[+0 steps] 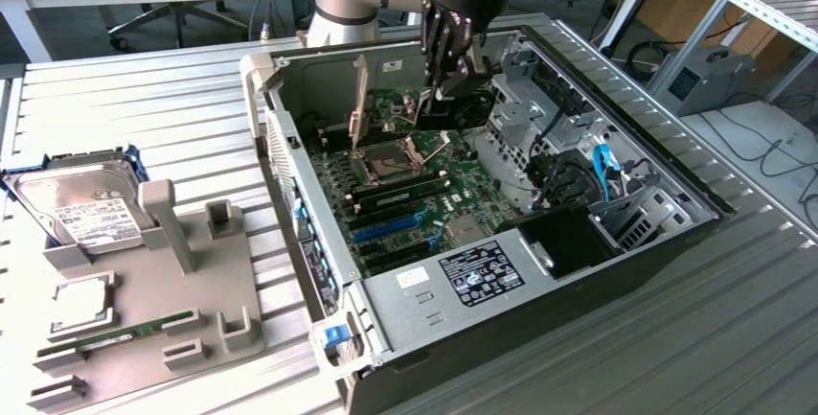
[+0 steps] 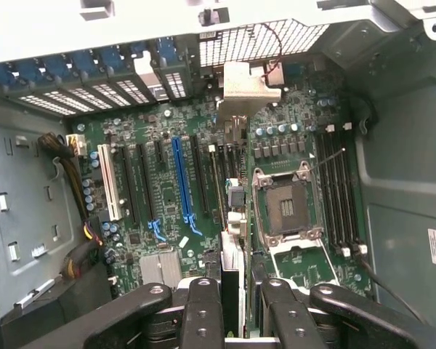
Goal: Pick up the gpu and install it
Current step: 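Insert the gpu into the slot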
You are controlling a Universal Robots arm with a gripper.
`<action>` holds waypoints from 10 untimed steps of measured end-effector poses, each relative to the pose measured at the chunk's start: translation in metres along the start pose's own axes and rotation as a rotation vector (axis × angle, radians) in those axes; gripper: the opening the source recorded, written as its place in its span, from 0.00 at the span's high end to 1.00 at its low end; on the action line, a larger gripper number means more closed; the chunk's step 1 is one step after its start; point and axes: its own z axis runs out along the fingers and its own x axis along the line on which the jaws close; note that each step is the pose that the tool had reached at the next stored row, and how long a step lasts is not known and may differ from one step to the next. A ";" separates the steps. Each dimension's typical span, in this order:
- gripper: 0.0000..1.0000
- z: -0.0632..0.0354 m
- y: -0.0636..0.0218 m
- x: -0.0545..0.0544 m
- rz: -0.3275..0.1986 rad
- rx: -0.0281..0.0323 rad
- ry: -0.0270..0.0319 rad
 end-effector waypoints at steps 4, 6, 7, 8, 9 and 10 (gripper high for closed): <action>0.74 0.0001 0.0000 0.000 -0.010 -0.0002 0.0004; 0.74 0.0001 0.0000 0.000 -0.013 -0.0003 0.0005; 0.74 0.0001 0.0000 0.000 -0.015 -0.0003 0.0005; 0.74 0.0001 0.0000 0.000 -0.016 -0.0004 0.0006; 0.74 0.0001 0.0000 0.000 -0.018 -0.0004 0.0006; 0.74 0.0001 0.0000 0.000 -0.019 -0.0005 0.0008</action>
